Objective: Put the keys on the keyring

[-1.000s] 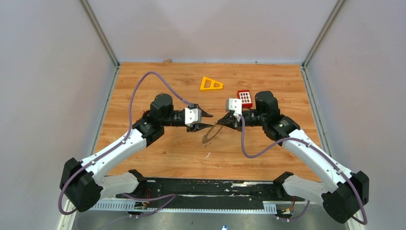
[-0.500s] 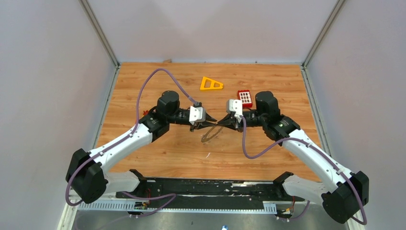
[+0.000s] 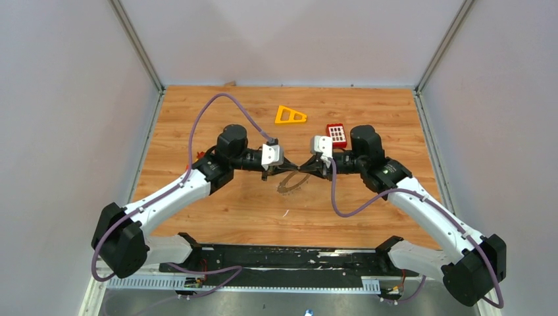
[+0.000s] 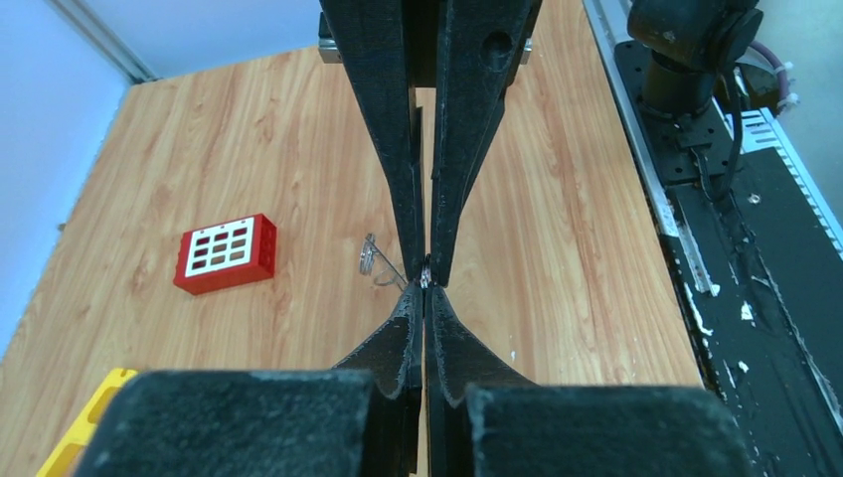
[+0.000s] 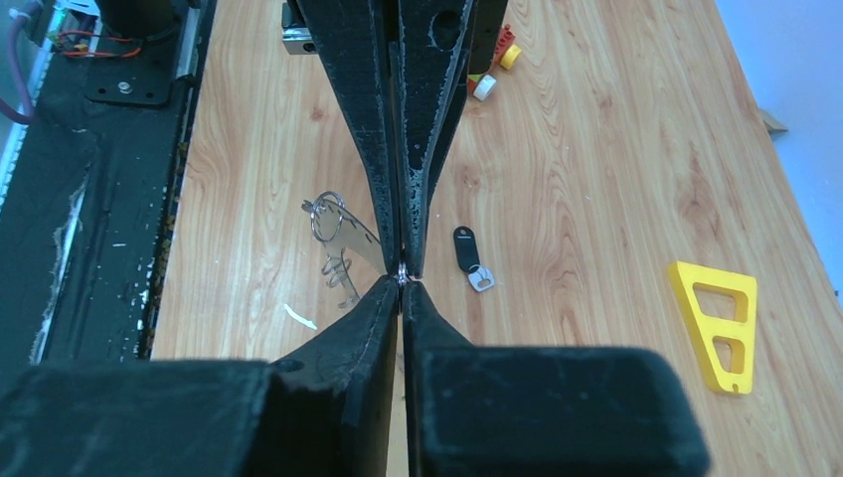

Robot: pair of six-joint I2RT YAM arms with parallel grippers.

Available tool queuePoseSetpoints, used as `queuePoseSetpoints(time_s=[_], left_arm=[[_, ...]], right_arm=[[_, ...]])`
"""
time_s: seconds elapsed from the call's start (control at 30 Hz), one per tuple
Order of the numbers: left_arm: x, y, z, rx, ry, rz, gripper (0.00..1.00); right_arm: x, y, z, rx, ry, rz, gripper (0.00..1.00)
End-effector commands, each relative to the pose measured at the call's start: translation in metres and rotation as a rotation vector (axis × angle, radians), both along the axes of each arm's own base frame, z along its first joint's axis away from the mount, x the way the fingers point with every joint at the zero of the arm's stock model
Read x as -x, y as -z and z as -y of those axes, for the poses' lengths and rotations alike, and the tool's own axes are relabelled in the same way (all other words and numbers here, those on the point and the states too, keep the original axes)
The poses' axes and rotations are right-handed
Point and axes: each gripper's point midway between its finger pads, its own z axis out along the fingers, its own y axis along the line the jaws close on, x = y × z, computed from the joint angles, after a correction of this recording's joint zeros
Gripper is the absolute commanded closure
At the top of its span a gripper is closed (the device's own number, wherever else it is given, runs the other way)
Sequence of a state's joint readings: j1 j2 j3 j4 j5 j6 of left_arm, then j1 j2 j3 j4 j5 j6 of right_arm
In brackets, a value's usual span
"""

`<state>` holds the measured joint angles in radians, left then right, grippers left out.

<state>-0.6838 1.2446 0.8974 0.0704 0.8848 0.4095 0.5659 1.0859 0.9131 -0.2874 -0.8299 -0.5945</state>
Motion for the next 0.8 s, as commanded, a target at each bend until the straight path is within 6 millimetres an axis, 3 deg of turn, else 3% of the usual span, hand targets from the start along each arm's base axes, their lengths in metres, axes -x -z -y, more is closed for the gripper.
queuePoseSetpoints(time_s=[0.0, 0.13, 0.23, 0.43, 0.77], left_arm=[[-0.011, -0.03, -0.001, 0.114, -0.073, 0.012, 1.0], [-0.015, -0.048, -0.008, 0.265, -0.125, -0.068, 1.0], [-0.006, -0.059, -0.01, 0.368, -0.098, -0.105, 1.0], [0.013, -0.074, -0.015, 0.522, -0.03, -0.169, 1.0], [0.014, -0.063, -0.016, 0.543, -0.032, -0.198, 1.0]], right_arm=[[-0.014, -0.02, 0.003, -0.034, 0.073, 0.033, 0.86], [-0.019, -0.033, 0.011, -0.085, 0.123, 0.017, 0.65], [-0.019, -0.04, 0.014, -0.113, 0.127, -0.005, 0.58], [-0.006, -0.039, 0.01, -0.14, 0.041, -0.059, 0.63], [0.006, -0.036, 0.004, -0.145, -0.054, -0.092, 0.66]])
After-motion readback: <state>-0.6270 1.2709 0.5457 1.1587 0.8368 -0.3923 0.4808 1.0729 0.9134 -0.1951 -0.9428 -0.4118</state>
